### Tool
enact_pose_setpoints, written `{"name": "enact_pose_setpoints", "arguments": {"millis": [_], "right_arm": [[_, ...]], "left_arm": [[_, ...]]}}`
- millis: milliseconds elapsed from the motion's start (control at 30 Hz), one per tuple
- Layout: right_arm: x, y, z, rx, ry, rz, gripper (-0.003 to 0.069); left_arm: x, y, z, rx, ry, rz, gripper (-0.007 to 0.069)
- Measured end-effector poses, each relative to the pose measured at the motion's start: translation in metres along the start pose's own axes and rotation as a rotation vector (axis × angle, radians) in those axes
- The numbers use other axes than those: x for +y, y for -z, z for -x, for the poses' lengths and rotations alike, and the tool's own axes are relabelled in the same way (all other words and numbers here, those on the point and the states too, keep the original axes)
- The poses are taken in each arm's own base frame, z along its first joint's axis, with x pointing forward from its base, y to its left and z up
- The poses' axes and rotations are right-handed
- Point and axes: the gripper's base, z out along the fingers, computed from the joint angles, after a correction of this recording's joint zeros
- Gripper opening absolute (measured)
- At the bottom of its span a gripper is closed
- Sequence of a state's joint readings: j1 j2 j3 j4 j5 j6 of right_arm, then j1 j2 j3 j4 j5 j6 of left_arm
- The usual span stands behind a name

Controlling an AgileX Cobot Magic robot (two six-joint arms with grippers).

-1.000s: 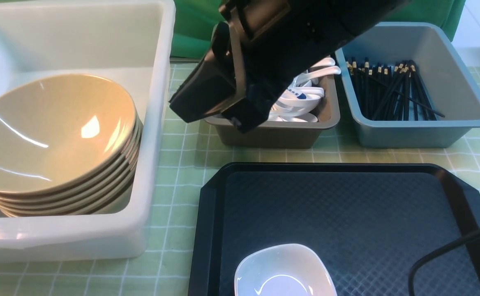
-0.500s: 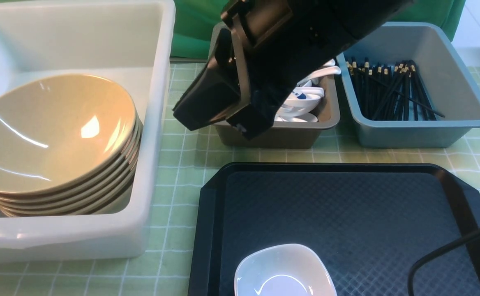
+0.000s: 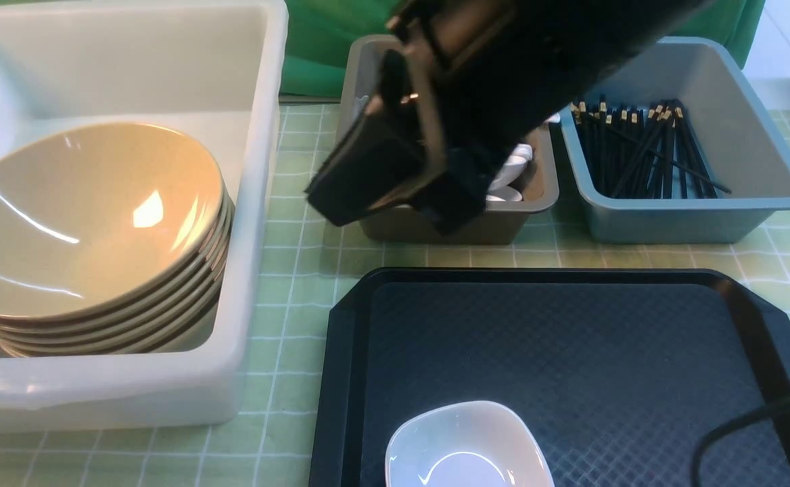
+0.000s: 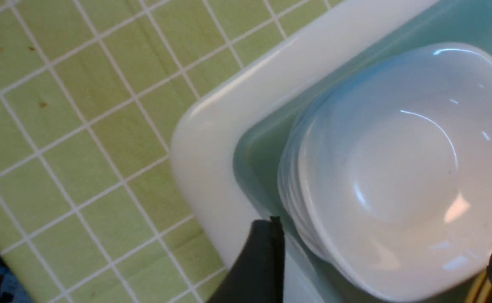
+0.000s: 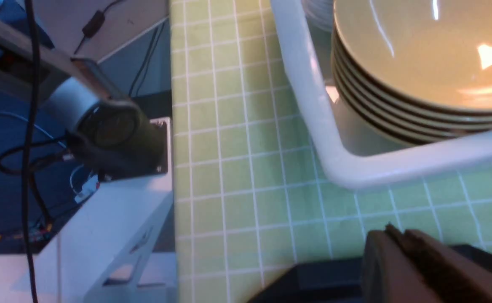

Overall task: On green table put chopsticks spoon bowls plates into blue grey white boxes.
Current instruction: 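Grasp the small white bowl on the black tray by its rim with the left gripper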

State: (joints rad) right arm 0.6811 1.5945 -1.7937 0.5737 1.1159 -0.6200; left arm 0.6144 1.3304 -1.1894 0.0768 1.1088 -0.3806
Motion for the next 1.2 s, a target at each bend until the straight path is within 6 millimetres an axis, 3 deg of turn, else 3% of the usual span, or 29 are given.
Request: {"name": "enact_pose_setpoints", "arguments": {"millis": [133,200,233,267,300,333,467,567,600,633,667,700,733,767,933,1200], "right_arm": [[0.004,0.028,-0.009,-0.01,-0.033,-0.097,0.0047],[0.006,0.049,-0.026,-0.009,-0.064,-0.185,0.0047],[0.011,0.061,-0.036,-0.021,-0.075,-0.223,0.0047],[0.01,0.061,-0.04,-0.013,-0.087,-0.229,0.0047],[0.018,0.072,-0.054,-0.026,-0.111,-0.258,0.0047],[0.022,0.075,-0.065,-0.028,-0.133,-0.272,0.0047],[0.032,0.071,-0.1,-0.028,-0.205,-0.299,0.0051],[0.035,0.064,-0.118,-0.013,-0.244,-0.299,0.0056],[0.035,0.063,-0.119,-0.011,-0.246,-0.298,0.0056],[0.035,0.061,-0.123,0.0,-0.253,-0.295,0.0057],[0.036,0.061,-0.123,0.0,-0.253,-0.295,0.0057],[0.036,0.061,-0.124,0.004,-0.255,-0.292,0.0057],[0.036,0.06,-0.125,0.004,-0.255,-0.292,0.0057],[0.036,0.061,-0.125,0.004,-0.255,-0.291,0.006],[0.037,0.061,-0.125,0.001,-0.254,-0.29,0.0067],[0.037,0.061,-0.125,0.001,-0.254,-0.29,0.0072]], "left_arm": [[-0.017,0.035,-0.012,-0.058,-0.117,-0.09,0.0664],[-0.04,0.055,-0.03,-0.085,-0.265,-0.219,0.0664],[-0.064,0.068,-0.048,-0.085,-0.408,-0.341,0.0664],[-0.064,0.069,-0.049,-0.083,-0.404,-0.351,0.0664],[-0.092,0.081,-0.075,-0.057,-0.593,-0.503,0.0661],[-0.107,0.087,-0.091,-0.036,-0.699,-0.585,0.0658],[-0.151,0.097,-0.151,0.089,-1.005,-0.799,0.0609],[-0.182,0.089,-0.2,0.209,-1.207,-0.849,0.0556],[-0.186,0.086,-0.203,0.224,-1.221,-0.843,0.0553],[-0.202,0.073,-0.228,0.28,-1.321,-0.831,0.0527],[-0.203,0.071,-0.231,0.287,-1.338,-0.829,0.0519],[-0.216,0.056,-0.252,0.341,-1.437,-0.798,0.0498],[-0.217,0.054,-0.256,0.346,-1.462,-0.794,0.0493],[-0.229,0.036,-0.274,0.389,-1.57,-0.758,0.0468],[-0.255,-0.004,-0.305,0.455,-1.852,-0.714,0.04],[-0.279,-0.047,-0.325,0.529,-1.902,-0.68,0.0316]]}}
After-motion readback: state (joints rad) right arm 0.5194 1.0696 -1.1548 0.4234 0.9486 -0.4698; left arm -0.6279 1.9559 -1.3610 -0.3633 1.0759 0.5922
